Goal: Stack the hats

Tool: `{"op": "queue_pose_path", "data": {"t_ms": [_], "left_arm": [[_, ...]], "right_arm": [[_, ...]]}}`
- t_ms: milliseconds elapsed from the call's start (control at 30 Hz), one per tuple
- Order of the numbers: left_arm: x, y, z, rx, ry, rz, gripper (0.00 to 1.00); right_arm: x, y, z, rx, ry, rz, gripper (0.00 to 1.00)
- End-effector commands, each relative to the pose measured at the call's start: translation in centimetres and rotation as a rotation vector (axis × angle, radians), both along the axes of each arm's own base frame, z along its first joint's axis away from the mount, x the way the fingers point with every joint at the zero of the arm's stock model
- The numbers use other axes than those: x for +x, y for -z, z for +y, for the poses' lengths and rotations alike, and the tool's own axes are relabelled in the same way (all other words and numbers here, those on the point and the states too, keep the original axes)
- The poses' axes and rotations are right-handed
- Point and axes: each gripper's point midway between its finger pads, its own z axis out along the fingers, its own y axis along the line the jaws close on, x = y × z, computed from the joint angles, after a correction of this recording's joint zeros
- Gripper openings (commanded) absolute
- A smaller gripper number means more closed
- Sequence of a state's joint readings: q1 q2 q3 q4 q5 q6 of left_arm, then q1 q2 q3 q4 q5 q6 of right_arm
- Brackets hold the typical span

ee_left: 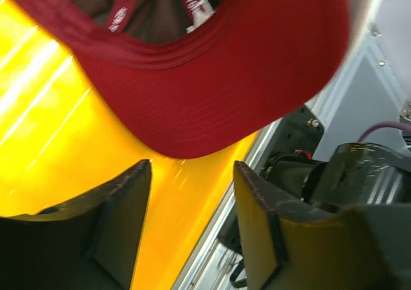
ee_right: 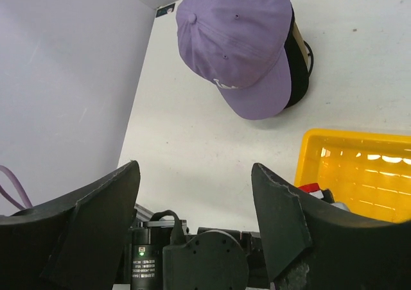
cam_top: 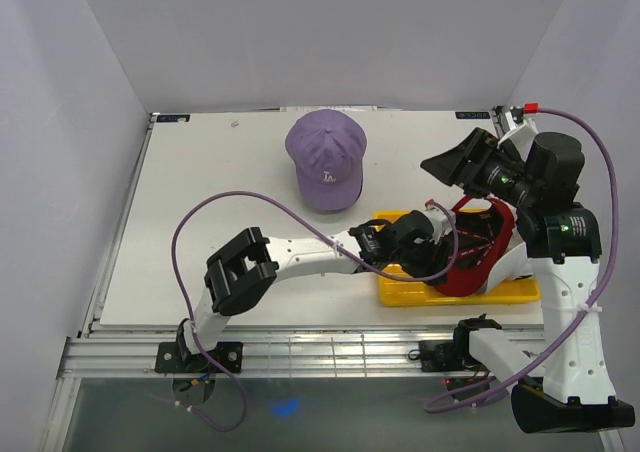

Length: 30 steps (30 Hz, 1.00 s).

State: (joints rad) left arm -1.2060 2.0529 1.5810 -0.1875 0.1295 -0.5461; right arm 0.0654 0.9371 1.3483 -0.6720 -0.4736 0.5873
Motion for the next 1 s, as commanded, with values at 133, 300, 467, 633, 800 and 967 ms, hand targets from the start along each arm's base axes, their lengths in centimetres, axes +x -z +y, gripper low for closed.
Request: {"op": "queue_pose_path", "data": {"t_ms": [133,300,467,633,800,967], "left_arm": [[-0.6,-4.9,-4.2,-0.183,0.036,-0.108,0.68],[-1.4,-5.2,-5.8,-0.226,0.053,-0.135,0.68],[-2.1,-4.8,-7.0,-0.237,0.067,-0.179,0.68],[-2.8,-4.2,-7.7,-0.247,0.085,-0.194,0.68],[-3.0,-3.8,-8.0,-0.246,0.092,-0.194,0.68],[-3.2,-3.4,-8.3,-0.239,0.092,-0.196,0.68]], "right_arm": [[-0.5,-1.9,-0.8,-0.049,0.024,-0.048,0.76],[-0.6,-1.9,-0.7,-0.053,0.018,-0.045,0.76],[-0.7,-2.3,-0.7,-0.05,0.011,-0.055,0.76],[-0.7,-2.0,-0.6,-0.054,0.003,-0.049,0.77],[-0.7,-2.0,-0.6,-0.056,0.001,-0.049,0.77],[-0.9,-1.8,-0.5,-0.055,0.0,-0.048,0.77]]}}
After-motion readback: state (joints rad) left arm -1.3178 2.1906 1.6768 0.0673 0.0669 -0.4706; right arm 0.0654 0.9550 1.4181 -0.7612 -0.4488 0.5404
